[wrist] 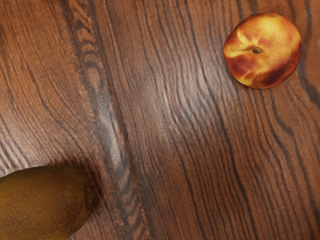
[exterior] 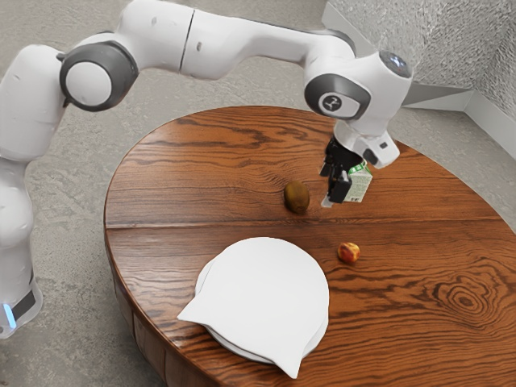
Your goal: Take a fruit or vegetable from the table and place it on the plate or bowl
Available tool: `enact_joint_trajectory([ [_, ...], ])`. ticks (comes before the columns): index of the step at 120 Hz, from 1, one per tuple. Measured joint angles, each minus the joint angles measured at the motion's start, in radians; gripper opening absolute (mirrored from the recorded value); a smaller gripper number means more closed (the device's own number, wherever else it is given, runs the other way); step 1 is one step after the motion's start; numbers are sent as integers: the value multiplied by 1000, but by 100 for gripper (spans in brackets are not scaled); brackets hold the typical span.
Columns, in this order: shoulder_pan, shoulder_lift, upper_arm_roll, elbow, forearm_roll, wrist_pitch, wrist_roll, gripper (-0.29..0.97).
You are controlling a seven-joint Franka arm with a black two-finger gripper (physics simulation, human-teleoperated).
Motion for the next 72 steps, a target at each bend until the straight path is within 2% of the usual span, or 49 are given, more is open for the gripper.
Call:
enact_joint_trajectory([
  [18,0,47,-11,5,-23,71,23,68],
  [72,3,165,-40,10,-34,237,94,68],
])
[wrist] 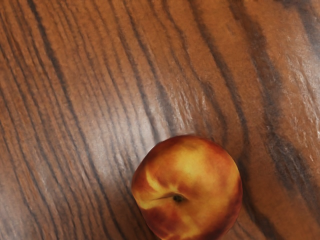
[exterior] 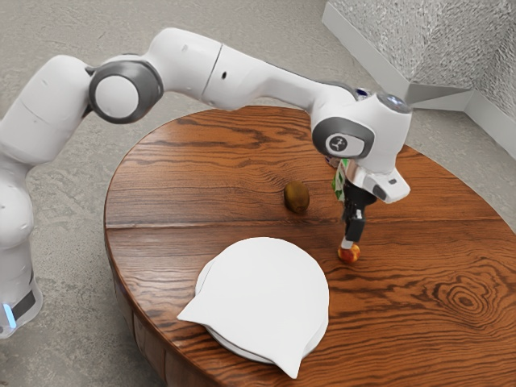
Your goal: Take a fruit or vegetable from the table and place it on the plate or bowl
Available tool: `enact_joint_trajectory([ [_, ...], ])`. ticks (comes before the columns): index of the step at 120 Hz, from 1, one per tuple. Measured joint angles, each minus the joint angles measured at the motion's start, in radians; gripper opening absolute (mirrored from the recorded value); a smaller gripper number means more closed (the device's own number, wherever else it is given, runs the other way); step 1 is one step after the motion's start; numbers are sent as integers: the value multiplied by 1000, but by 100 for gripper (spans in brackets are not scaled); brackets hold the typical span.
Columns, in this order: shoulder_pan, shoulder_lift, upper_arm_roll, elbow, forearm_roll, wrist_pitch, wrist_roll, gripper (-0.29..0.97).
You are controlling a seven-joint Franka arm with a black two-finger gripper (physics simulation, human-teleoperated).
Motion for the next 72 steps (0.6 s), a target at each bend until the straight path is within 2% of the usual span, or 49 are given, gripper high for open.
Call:
enact_joint_trajectory([
  [72,1,71,-7,-7,-25,79,45,68],
])
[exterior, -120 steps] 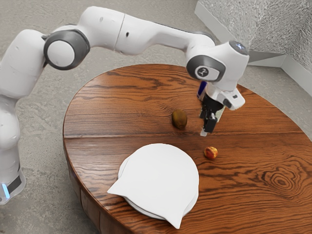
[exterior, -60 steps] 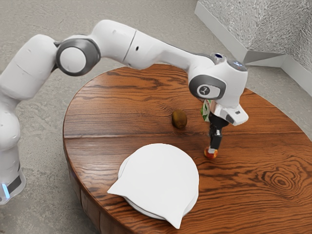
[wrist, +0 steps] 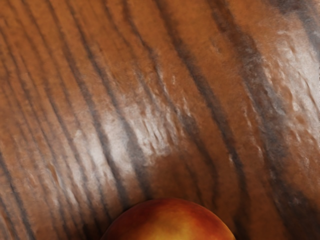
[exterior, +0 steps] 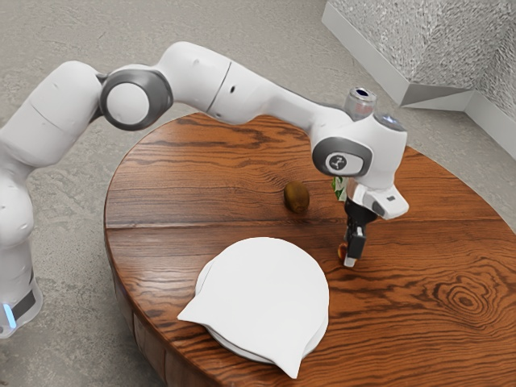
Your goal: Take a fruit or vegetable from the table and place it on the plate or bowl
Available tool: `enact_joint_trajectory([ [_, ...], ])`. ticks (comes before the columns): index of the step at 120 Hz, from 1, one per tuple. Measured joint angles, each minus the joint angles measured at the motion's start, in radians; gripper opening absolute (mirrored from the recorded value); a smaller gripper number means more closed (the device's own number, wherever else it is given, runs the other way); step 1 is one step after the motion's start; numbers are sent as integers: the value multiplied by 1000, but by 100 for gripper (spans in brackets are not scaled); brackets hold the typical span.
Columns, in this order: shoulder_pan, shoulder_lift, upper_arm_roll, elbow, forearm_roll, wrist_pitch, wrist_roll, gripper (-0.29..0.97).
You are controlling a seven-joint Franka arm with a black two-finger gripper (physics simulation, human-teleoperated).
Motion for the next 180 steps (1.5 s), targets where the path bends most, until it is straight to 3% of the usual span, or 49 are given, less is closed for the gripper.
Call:
enact_joint_trajectory([
  [20,0,3,3,-2,-13,9,6,65],
  [46,-1,2,7,-2,-23,14,12,32],
  [70,-3,-20,10,-3,-6,5,13,30],
  [94,-19,-195,29,-4,7,-98,13,29],
  [110,-233,-266,212,-18,-10,-153,17,29],
  [123,-535,-351,552,-110,-115,-183,28,28],
  [130,-633,-380,655,-154,-165,-193,35,28],
  [147,-741,-396,704,-201,-250,-193,49,28],
  [165,-759,-493,707,-376,-324,-162,50,28],
  [176,-769,-514,706,-414,-341,-137,46,28],
  [180,-776,-516,706,-418,-346,-130,45,33],
])
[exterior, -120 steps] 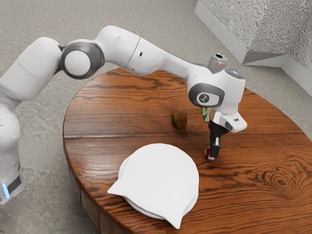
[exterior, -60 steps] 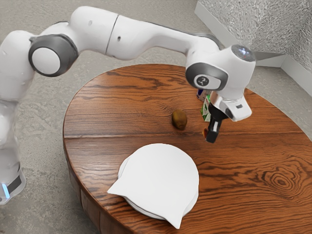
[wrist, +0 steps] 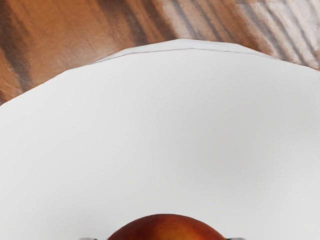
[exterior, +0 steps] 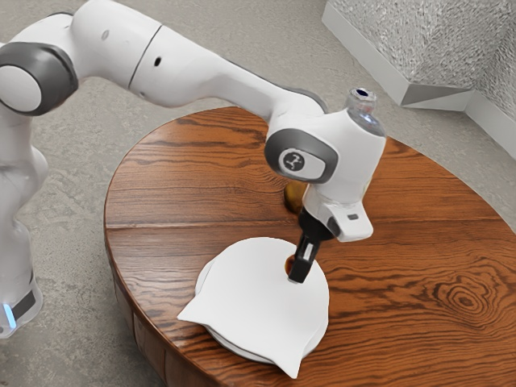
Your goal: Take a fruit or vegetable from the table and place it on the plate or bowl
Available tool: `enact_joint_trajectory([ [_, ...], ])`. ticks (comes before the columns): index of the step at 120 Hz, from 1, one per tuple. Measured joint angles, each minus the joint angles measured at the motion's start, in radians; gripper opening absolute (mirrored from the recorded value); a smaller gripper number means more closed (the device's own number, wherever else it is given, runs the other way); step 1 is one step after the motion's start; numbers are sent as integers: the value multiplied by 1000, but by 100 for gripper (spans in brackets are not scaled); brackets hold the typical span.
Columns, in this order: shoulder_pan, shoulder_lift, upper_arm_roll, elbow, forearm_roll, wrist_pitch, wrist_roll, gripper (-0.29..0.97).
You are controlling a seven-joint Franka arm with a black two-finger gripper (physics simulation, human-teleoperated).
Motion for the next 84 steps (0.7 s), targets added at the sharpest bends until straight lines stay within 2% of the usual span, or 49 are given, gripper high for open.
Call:
enact_joint_trajectory([
  [15,-6,-4,0,-2,-8,19,0,54],
  [30,2,-10,2,2,11,28,-1,62],
  [38,52,-49,1,8,44,29,-1,64],
  [48,185,-90,-36,97,115,-5,-2,66],
  [59,538,-101,-274,154,185,-59,-4,67],
  [65,668,-101,-339,164,208,-79,-7,67],
  [76,802,-94,-369,180,237,-106,-16,68],
  [84,822,-85,-351,185,263,-119,-21,68],
])
